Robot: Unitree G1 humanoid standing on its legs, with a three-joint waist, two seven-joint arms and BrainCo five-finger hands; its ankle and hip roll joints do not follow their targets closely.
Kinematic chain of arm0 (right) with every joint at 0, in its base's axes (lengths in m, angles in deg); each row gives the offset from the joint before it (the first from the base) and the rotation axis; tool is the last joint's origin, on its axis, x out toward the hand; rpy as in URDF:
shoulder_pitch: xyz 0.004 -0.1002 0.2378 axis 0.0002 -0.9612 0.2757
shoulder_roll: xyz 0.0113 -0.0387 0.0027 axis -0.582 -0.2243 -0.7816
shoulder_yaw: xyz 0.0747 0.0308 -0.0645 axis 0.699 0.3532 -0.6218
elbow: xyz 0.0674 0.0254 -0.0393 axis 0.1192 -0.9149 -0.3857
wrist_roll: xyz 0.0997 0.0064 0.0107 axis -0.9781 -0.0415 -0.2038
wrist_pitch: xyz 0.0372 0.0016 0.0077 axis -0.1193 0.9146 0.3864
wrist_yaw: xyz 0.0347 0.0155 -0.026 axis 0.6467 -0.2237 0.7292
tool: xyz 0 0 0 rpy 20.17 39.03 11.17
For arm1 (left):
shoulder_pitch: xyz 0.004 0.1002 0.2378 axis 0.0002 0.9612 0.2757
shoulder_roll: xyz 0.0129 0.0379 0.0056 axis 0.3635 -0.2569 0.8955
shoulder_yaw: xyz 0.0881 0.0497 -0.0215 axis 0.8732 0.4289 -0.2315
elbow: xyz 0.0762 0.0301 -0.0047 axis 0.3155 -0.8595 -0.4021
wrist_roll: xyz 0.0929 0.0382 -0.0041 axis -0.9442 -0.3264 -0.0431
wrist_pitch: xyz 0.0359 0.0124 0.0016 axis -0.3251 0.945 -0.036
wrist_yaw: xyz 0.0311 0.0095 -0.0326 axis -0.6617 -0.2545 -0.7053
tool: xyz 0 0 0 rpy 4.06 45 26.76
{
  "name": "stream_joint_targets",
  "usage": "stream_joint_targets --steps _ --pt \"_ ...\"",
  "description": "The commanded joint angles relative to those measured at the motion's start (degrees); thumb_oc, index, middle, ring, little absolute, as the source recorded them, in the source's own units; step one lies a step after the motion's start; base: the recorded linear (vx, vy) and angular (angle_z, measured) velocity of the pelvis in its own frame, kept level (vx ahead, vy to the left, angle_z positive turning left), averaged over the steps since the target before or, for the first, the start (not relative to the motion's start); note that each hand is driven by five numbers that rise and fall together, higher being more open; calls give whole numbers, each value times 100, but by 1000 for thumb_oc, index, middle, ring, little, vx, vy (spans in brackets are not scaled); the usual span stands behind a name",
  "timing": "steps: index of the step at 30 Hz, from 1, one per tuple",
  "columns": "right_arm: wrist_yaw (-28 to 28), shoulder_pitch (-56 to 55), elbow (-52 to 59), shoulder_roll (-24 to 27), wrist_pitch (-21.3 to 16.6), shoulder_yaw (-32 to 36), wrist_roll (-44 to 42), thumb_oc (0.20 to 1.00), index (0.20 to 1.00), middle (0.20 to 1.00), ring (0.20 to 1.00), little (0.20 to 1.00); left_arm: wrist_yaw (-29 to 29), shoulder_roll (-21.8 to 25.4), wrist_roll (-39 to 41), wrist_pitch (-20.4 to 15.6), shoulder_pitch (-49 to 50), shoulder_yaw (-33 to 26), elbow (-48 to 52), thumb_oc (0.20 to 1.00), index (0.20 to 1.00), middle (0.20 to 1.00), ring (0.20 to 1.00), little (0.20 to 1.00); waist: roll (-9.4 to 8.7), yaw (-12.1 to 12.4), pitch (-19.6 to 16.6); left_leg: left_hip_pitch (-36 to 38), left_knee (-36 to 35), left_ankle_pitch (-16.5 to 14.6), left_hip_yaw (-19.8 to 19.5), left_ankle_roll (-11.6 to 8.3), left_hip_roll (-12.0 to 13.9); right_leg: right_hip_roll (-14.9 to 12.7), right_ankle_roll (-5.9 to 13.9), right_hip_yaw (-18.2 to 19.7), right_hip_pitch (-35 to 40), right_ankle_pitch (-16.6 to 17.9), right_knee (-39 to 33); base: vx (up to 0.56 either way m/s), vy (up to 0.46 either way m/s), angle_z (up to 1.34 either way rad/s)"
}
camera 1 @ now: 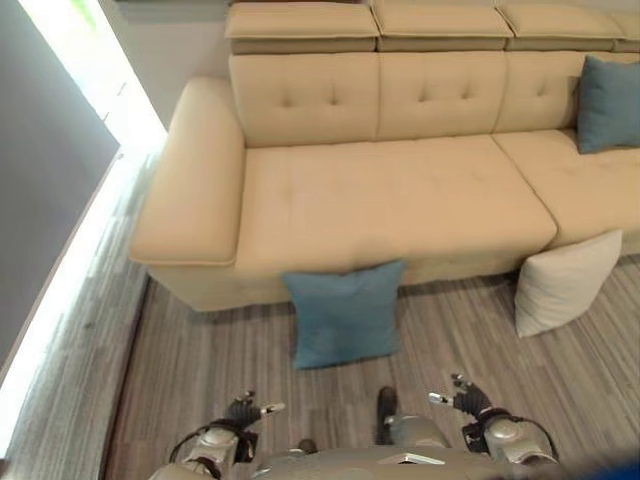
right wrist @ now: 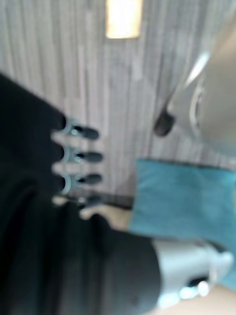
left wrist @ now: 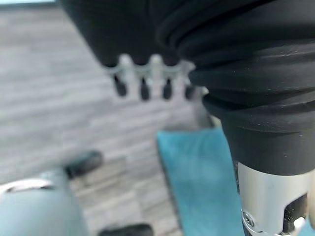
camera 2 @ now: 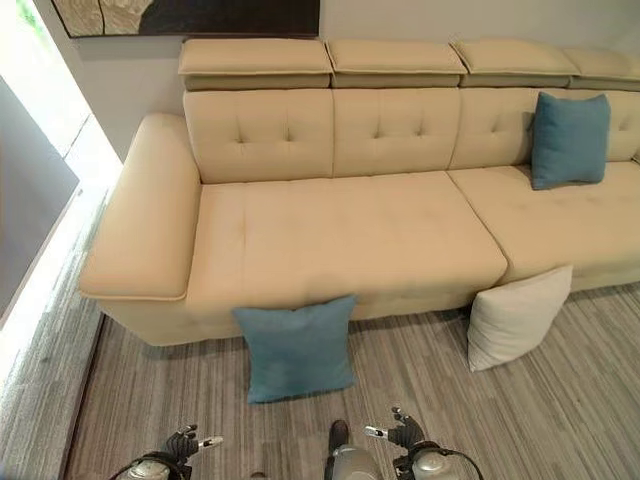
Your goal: Pick up all the scattered cushions and arrange them neatly on the sofa.
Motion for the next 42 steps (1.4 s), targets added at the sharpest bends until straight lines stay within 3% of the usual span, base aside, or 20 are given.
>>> stream_joint_targets --steps 1,4,6,7,10,15,18,24,33,39,42 --pt "-23 180 -32 234 -202 -48 -196 1000 1000 1000 1000 1000 -42 34 -69 -147 -352 160 29 1000 1000 1000 1000 1000 -208 -81 170 -709 1016 302 -142 -349 34 -94 347 73 349 -288 340 28 -285 55" --pt "-25 190 -54 257 -189 -95 -244 1000 1000 1000 1000 1000 -29 -2 43 -157 -399 212 77 1000 1000 1000 1000 1000 -258 3 308 -1027 1414 432 -344 -416 123 -64 237 -17 419 -394 331 50 -141 50" --pt "-9 191 -115 257 -176 -110 -256 1000 1000 1000 1000 1000 -23 -16 49 -146 -380 227 51 1000 1000 1000 1000 1000 -254 12 282 -1003 1033 378 -379 -379 164 -57 260 -20 483 -440 250 144 -4 5" --pt "-20 187 -145 258 -173 -97 -249 1000 1000 1000 1000 1000 -22 -29 -1 -143 -337 272 32 1000 1000 1000 1000 1000 -244 27 226 -1063 634 453 -404 -375 240 -57 309 -7 545 -482 156 165 57 -2" --pt "-33 179 -147 275 -188 -95 -249 1000 1000 1000 1000 1000 -32 -43 -44 -150 -312 310 19 1000 1000 1000 1000 1000 -192 96 227 -1297 325 743 -588 -420 273 -45 327 31 660 -606 154 193 92 1" --pt "-26 152 -125 245 -199 -66 -239 1000 1000 1000 1000 1000 -9 -26 34 -176 -284 303 33 1000 1000 1000 1000 1000 -230 79 214 -1190 452 525 -574 -326 129 -187 388 198 714 -651 283 144 137 -24" --pt "-5 209 -31 189 -187 -64 -241 1000 1000 1000 1000 1000 -5 -1 18 -185 -269 308 67 1000 1000 1000 1000 1000 -254 139 228 -1130 545 236 -410 -118 -44 -385 561 349 604 -638 590 124 234 -39" --pt "6 329 334 166 -232 -151 -309 1000 1000 1000 1000 1000 -38 193 154 -259 -346 252 230 1000 1000 1000 1000 1000 -242 173 386 -1064 720 -17 -242 105 -139 -545 675 585 11 -353 1426 53 136 -37" --pt "-85 401 684 316 -350 -192 -324 1000 1000 1000 1000 1000 -208 317 320 -409 -506 179 387 1000 1000 1000 1000 1000 -270 133 509 -1080 590 79 -332 -46 -132 -424 625 555 -167 -271 638 20 -50 7" --pt "-346 650 882 509 -461 -148 -456 1000 1000 1000 1000 1000 -463 397 650 -556 -1086 253 699 1000 1000 1000 1000 1000 -268 123 846 -1868 686 359 -528 -199 -7 -392 514 312 -601 -245 577 -198 -123 24" --pt "-661 1176 1123 729 -548 -98 -716 1000 1000 1000 1000 1000 -802 516 1078 -745 -1848 396 1087 1000 1000 1000 1000 1000 -174 23 1079 -2993 1058 545 -656 -204 23 -414 447 208 -1791 -211 1135 -281 -61 25"
